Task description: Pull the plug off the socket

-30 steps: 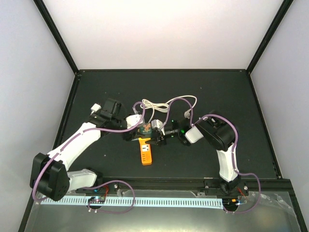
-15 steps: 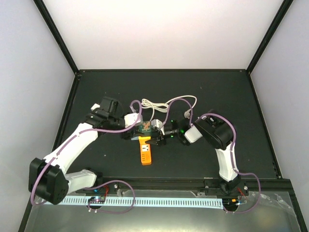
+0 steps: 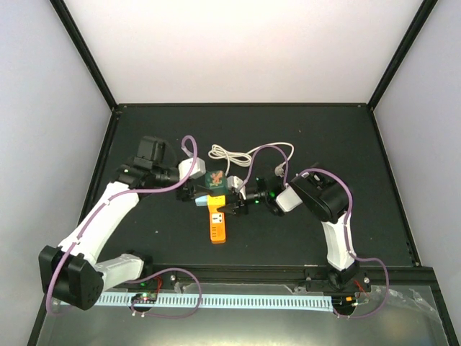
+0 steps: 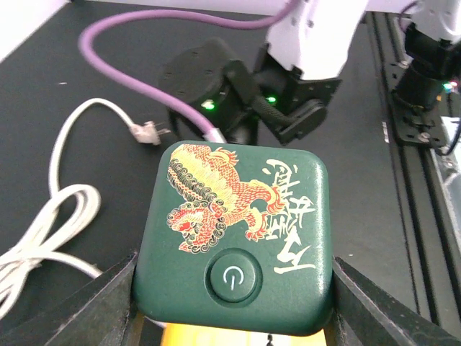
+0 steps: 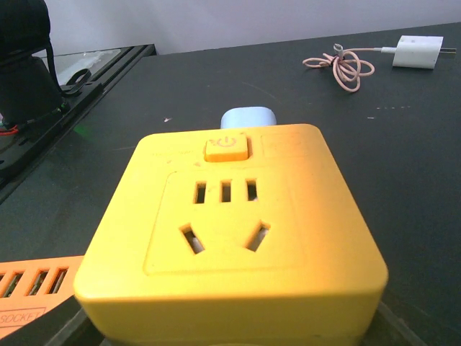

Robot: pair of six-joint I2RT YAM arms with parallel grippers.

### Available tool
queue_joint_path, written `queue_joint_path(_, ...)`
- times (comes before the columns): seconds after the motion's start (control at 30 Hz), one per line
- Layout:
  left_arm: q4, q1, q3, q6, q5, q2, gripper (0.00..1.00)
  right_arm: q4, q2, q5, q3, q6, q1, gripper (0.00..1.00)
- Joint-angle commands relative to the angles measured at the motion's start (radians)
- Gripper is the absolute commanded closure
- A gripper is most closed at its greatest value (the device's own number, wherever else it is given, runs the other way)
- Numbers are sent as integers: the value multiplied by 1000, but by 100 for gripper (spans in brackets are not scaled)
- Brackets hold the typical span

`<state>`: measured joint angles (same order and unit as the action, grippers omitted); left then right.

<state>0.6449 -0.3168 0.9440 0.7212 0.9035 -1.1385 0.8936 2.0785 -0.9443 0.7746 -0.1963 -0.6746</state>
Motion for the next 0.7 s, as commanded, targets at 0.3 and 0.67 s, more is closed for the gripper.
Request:
queue_joint_path(0.3, 360, 156, 398, 75, -253, -131, 97, -96, 23, 114, -59, 22, 7, 40)
queue_joint_path(0.67, 495, 224, 643, 65, -495, -357, 96, 15, -2, 102, -105, 47, 10, 3)
